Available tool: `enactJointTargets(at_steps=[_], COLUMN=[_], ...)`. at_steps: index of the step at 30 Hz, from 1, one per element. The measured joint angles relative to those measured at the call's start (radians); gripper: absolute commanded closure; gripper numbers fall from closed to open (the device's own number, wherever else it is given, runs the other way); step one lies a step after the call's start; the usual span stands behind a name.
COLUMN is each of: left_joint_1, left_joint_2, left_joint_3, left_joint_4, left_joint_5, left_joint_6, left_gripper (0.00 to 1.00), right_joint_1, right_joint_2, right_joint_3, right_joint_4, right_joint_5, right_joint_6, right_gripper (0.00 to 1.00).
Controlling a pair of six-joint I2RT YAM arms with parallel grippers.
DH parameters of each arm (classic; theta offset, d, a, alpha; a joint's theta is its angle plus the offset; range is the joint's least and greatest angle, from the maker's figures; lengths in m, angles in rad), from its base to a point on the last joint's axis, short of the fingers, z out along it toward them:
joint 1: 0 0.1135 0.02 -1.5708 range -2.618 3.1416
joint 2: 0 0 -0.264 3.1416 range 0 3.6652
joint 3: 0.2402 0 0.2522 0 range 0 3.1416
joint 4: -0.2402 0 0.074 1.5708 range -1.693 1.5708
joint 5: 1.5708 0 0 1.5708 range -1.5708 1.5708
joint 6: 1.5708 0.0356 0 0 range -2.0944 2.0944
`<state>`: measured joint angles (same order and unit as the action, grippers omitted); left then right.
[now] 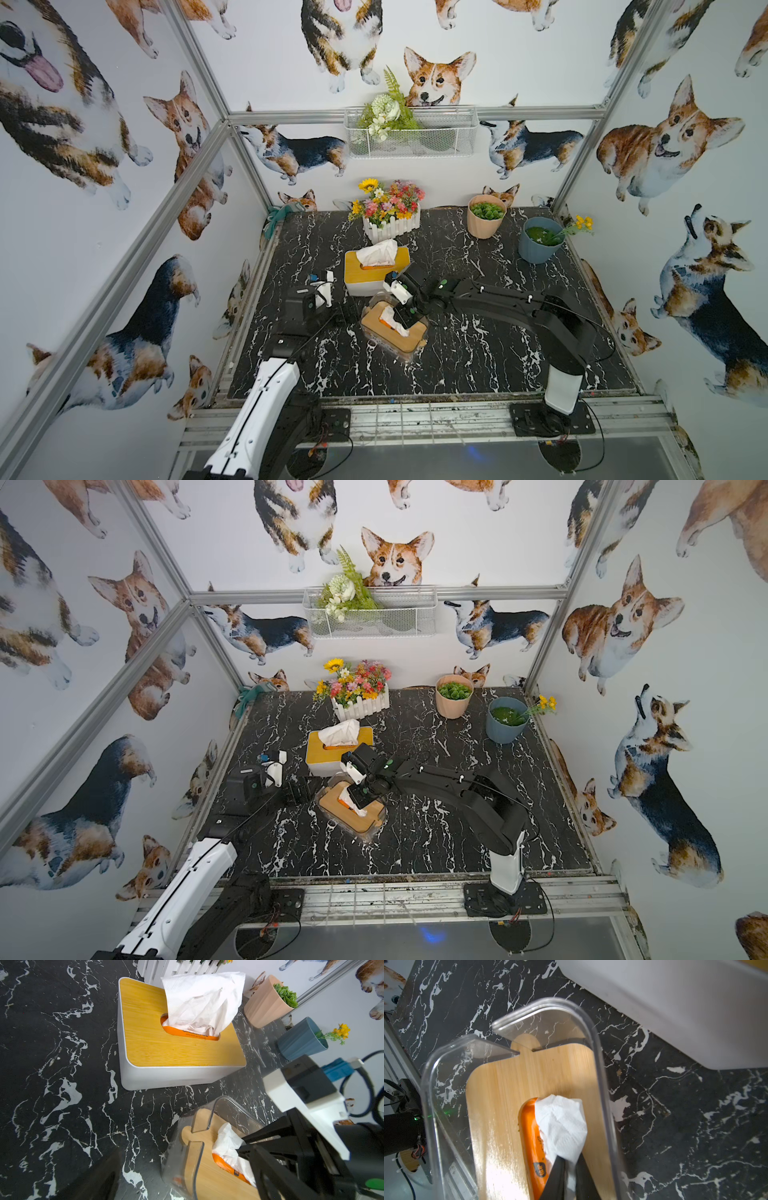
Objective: Put the tissue paper into the tissue box
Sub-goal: Pull the paper towel from the tissue box.
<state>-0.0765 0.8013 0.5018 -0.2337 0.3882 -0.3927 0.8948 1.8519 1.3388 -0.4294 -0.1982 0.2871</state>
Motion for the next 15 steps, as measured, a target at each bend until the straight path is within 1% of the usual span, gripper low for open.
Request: enactJointTargets(at_steps=[2,5,10,11,12,14,15], left_joint_1=[0.0,0.0,0.0,0.0,0.0,0.0,0.0], left_joint_2=[-0.005,-0.012,-0.015,-0.015,-0.015,-0.015,-0.015], left_joint_3=[-0.003,-0.008,-0.008,-0.008,-0.008,-0.008,-0.008], left_joint_4=[0.002,0.006,0.006,0.006,0.006,0.006,0.006], left_joint_5=[0.0,-0.002,-0.008,-0.009,-0.011,-0.014,-0.014], left_joint_6=[0.0,0.0,0.0,0.0,0.0,-0.001,-0.001], left_gripper=[0.0,0.0,0.0,0.0,0.0,0.0,0.0], right_joint_1=[0.002,0.005,0.006,0.006,0.006,0.006,0.006], right_joint_2=[-0.002,-0.023,-0.089,-0.095,-0.099,-0.101,-0.101], right_joint_3=[0.003,0.003,0.003,0.003,0.003,0.003,0.005], right_joint_4=[0.0,-0.009,-0.008,-0.007,-0.007,-0.007,-0.008], right_joint_5=[-0.013,-0.024,-0.047,-0.053,-0.06,-0.072,-0.077], right_joint_6=[0.003,0.018,0.029,0.037,0.044,0.048,0.05], right_gripper=[0.97,1.0,1.0,0.98,0.93,0.77,0.73])
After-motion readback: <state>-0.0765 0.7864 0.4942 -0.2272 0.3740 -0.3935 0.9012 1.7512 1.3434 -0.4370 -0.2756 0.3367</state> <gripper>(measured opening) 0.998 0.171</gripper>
